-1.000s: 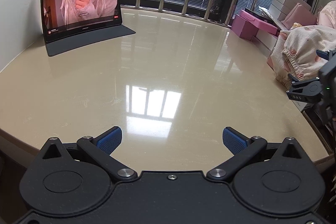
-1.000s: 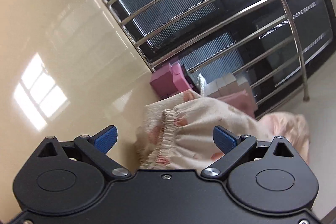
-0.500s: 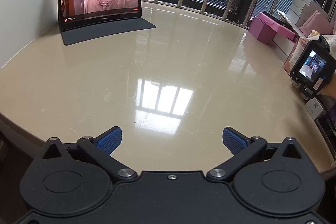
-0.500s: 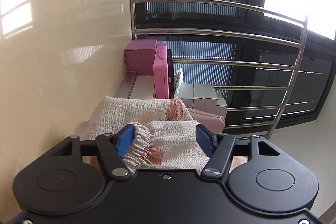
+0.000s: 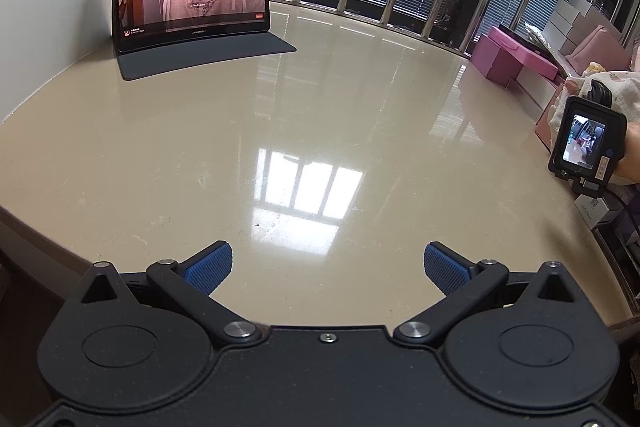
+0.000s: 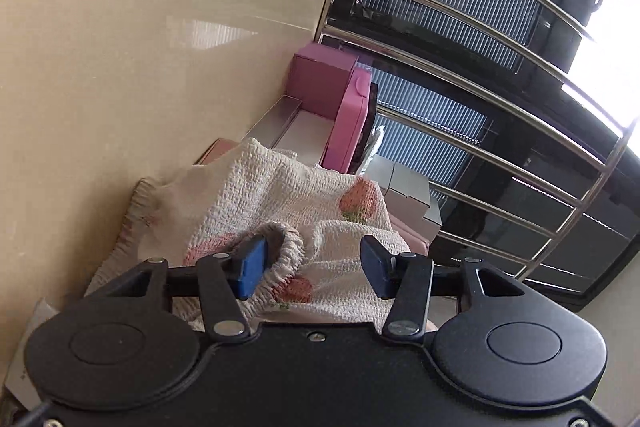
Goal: Fold clothes
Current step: 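Grasp the waistband of the strawberry-print shorts with the right gripper and lift, then lay the shorts on the table while the left gripper grasps the waistband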
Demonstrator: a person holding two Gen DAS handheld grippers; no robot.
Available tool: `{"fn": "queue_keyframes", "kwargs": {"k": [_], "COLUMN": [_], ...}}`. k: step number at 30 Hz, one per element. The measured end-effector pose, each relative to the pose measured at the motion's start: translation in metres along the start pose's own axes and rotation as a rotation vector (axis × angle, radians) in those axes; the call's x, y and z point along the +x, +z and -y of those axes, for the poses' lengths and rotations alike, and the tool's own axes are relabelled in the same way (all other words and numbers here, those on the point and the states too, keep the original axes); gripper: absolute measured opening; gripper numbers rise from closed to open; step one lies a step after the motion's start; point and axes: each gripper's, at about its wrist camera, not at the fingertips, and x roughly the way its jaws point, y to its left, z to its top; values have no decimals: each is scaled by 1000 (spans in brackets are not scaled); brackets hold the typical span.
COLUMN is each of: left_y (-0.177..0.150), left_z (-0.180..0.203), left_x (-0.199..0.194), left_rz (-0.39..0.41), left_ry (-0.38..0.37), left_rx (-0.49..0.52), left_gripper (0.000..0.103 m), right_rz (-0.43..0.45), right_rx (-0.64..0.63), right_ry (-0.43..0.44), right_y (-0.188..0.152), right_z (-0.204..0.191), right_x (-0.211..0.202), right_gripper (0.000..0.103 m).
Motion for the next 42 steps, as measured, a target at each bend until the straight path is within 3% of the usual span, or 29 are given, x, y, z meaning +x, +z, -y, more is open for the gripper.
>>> {"fn": "queue_keyframes", "kwargs": {"k": [1,2,3,6,9,16,20,22,24,26,30,35,39,42], "left_y": [2,5,7,14,21,37,61,71,76,79,71,60,51,50], "left_z": [-1,-1,-2,-4,-6,-10,3,-1,-5,-8,-19,-33,-43,-35], "left_x": [-1,-2,-4,-7,-11,-19,-31,-44,-56,-66,-64,-57,-52,-39], "left_rz": [5,10,16,31,47,84,155,203,243,271,238,184,140,91], "left_ry": [-6,-12,-18,-35,-53,-94,-124,-138,-135,-117,-73,-17,28,41], "left_rx": [1,1,2,4,6,11,-17,-34,-42,-46,-52,-59,-64,-24], "left_gripper": [103,103,103,103,103,103,103,103,103,103,103,103,103,103], "right_rz": [-7,-15,-28,-6,106,363,472,516,550,588,656,686,681,635], "right_rx": [-9,-11,0,98,197,598,815,902,963,993,959,936,990,1046], "right_ry": [-6,5,29,61,-33,-225,-275,-312,-317,-265,-24,368,697,785], "right_y": [1,1,1,-6,-25,-79,-104,-116,-123,-128,-125,-115,-118,-121], "right_z": [0,2,6,37,90,313,435,475,491,489,432,311,208,161], "right_x": [5,9,11,2,-30,-108,-152,-172,-183,-189,-186,-186,-193,-207], "right_gripper": [52,39,2,4,4,4,4,4,4,4,4,4,4,4]}}
